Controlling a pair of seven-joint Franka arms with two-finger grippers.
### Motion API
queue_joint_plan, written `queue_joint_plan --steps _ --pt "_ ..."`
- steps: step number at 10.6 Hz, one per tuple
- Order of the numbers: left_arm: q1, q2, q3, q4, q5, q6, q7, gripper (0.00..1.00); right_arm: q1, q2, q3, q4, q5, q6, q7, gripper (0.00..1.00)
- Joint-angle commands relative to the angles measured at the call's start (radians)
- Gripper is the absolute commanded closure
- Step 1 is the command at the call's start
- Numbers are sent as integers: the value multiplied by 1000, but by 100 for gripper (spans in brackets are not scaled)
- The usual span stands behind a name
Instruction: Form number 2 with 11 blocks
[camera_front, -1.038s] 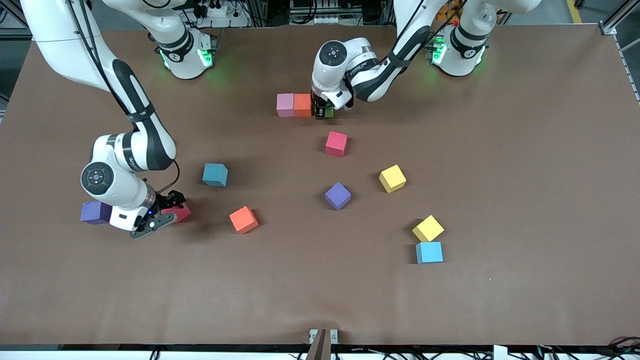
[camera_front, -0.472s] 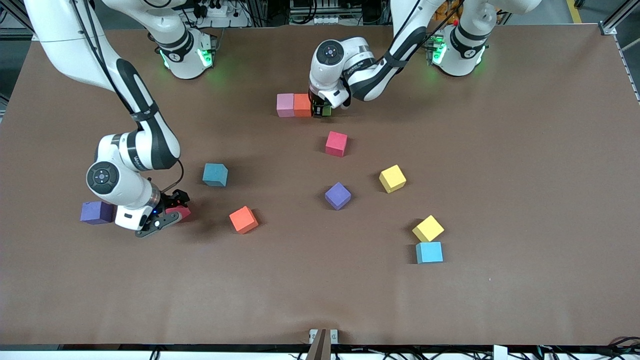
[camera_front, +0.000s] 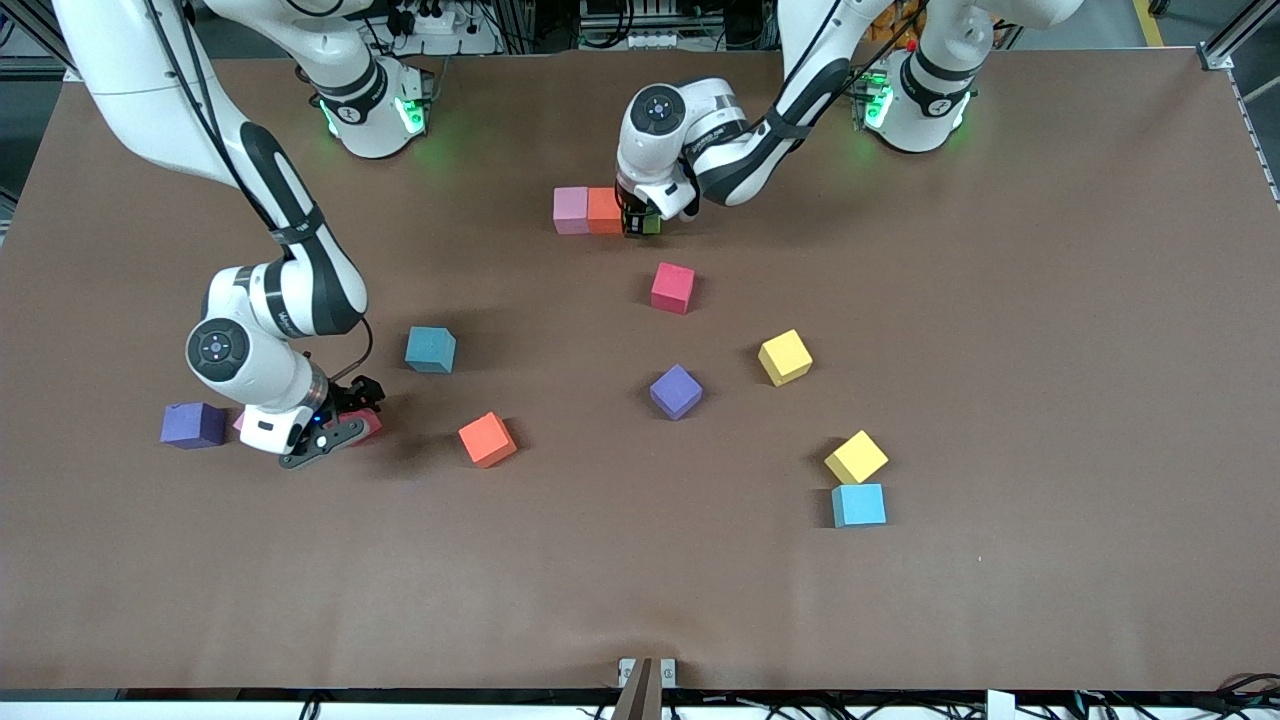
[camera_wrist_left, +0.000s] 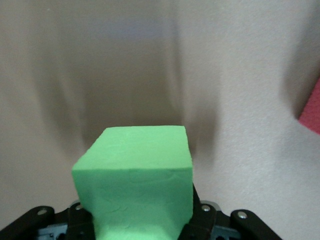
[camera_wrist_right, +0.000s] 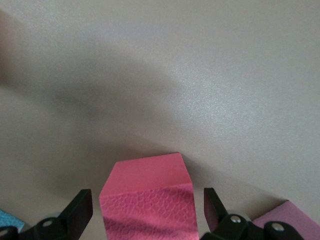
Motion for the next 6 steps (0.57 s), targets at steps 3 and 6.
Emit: queue_joint_plan --steps 3,6 --pt "-60 14 58 33 34 9 -40 100 -10 -1 0 -1 21 15 -33 38" --pt "-65 12 56 33 36 9 -40 100 -13 -13 -2 -1 21 8 -33 68"
